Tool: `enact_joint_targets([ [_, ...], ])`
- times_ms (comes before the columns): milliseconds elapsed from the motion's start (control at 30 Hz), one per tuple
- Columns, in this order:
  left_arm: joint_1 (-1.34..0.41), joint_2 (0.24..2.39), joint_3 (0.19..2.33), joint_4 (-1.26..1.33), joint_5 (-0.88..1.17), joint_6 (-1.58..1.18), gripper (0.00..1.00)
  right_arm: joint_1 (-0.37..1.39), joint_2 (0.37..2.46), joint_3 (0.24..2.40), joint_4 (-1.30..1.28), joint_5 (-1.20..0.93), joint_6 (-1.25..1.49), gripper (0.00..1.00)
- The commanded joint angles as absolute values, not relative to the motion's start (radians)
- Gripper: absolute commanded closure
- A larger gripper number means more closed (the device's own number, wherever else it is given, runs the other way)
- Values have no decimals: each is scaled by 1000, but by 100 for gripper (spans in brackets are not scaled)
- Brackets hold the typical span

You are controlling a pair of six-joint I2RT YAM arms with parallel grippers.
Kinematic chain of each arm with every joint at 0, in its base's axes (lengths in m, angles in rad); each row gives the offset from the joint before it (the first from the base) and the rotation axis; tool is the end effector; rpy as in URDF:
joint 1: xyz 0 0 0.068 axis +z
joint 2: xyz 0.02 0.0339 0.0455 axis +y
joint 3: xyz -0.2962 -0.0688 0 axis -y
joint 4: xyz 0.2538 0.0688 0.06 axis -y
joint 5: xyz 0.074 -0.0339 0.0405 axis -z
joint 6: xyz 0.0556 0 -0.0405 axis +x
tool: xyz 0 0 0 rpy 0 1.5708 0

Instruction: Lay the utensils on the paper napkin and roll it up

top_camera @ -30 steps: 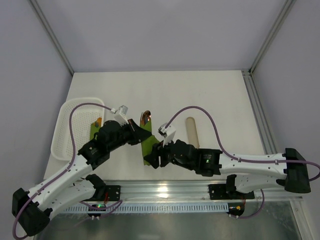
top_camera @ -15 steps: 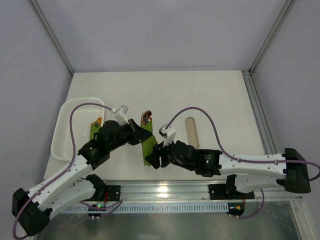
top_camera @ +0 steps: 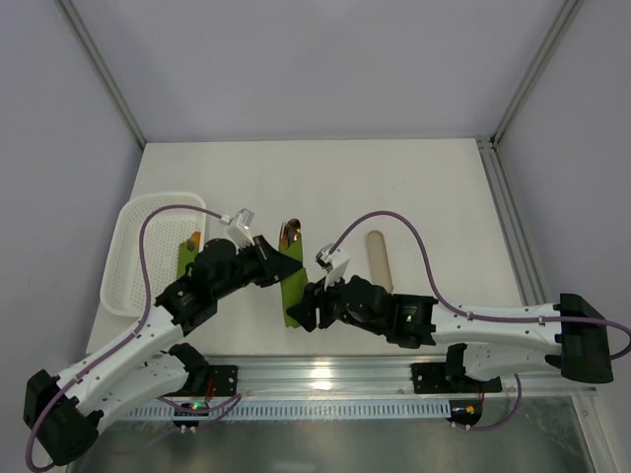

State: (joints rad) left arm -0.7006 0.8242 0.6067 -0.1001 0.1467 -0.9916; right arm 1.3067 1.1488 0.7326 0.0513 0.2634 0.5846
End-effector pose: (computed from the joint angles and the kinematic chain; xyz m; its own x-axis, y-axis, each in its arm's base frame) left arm 0.1493 -0.1365 0.2944 -0.7532 -0.4478 -0.4818 0.2074 0.5334 -0.8200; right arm 0.0856 0.2611 0.2904 -0.5570 -0.0186 -0.8303 -0.6729 0.5961 0.4380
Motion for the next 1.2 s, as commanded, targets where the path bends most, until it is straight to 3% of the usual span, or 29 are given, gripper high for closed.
enact_joint_targets([
  [0, -704, 807, 606, -9, 186, -1012, 100, 1278, 1112, 690, 164, 239, 572, 43],
  [1167, -704, 790, 551, 117, 244, -1075, 100, 1078, 1115, 443, 692, -190, 683, 45],
])
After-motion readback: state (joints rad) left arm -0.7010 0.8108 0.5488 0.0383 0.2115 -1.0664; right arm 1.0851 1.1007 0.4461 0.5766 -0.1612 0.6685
